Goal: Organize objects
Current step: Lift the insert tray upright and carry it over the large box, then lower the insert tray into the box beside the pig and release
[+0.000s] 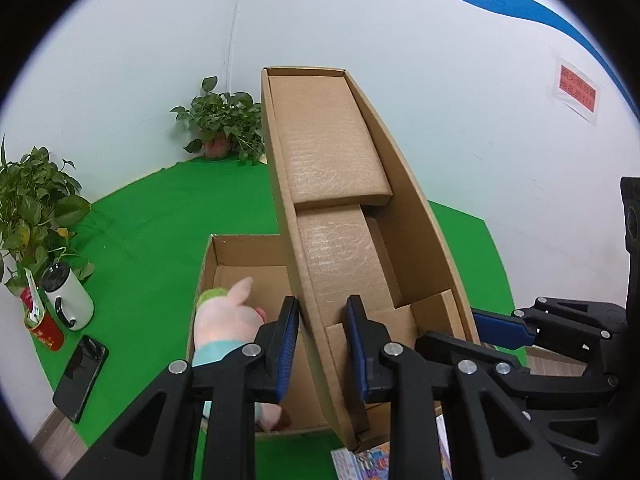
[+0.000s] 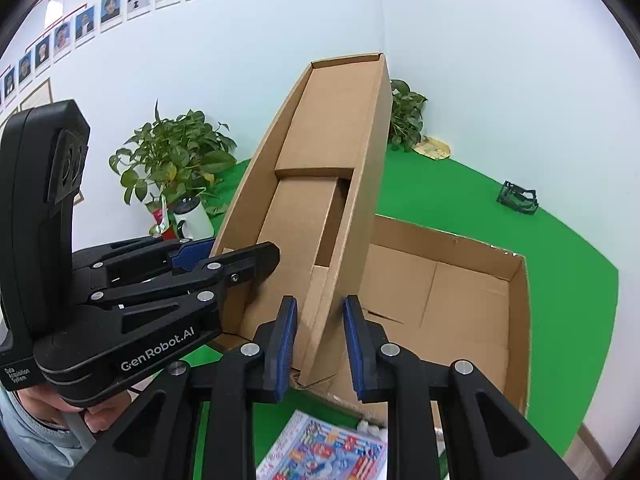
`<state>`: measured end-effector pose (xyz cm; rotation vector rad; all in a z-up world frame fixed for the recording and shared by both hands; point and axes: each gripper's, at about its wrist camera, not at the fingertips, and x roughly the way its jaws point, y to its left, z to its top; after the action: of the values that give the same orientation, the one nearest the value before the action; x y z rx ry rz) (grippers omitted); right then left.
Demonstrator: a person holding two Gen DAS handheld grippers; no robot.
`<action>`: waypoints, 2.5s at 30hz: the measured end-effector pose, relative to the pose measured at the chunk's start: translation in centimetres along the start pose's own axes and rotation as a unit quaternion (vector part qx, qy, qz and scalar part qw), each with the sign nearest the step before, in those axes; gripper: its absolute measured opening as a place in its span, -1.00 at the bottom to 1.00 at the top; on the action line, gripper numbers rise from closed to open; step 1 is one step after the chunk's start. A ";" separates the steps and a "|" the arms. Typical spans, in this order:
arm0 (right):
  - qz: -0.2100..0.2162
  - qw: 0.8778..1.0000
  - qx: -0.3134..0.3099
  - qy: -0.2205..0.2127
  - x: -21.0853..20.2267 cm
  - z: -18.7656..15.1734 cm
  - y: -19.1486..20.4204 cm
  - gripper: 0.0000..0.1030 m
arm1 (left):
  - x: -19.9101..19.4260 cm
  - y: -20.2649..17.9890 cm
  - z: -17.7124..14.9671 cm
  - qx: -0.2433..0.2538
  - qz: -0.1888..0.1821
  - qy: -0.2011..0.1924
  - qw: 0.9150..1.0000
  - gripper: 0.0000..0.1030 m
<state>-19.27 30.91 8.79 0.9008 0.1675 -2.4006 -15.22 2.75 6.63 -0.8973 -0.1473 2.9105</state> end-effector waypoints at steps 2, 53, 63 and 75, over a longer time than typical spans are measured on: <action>0.008 1.000 0.013 0.004 1.3 0.6 -0.5 -0.58 | 0.7 0.2 0.3 0.000 0.006 0.005 1.000 -0.55; 0.075 0.968 0.135 0.200 21.2 -8.6 -7.9 -0.58 | 14.3 2.8 -6.9 -0.016 0.042 0.205 0.978 -0.59; 0.109 0.944 0.194 0.243 24.5 -11.0 -9.2 -0.51 | 15.3 3.1 -8.4 -0.016 0.039 0.242 0.969 -0.57; 0.087 0.956 0.162 0.228 25.0 -9.4 -9.0 -0.66 | 12.8 3.8 -10.0 -0.025 0.006 0.242 0.970 -0.59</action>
<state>-34.29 29.66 -15.07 1.5479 -0.1344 -2.0557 -20.32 1.16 -9.14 -1.5816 -0.1759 2.6068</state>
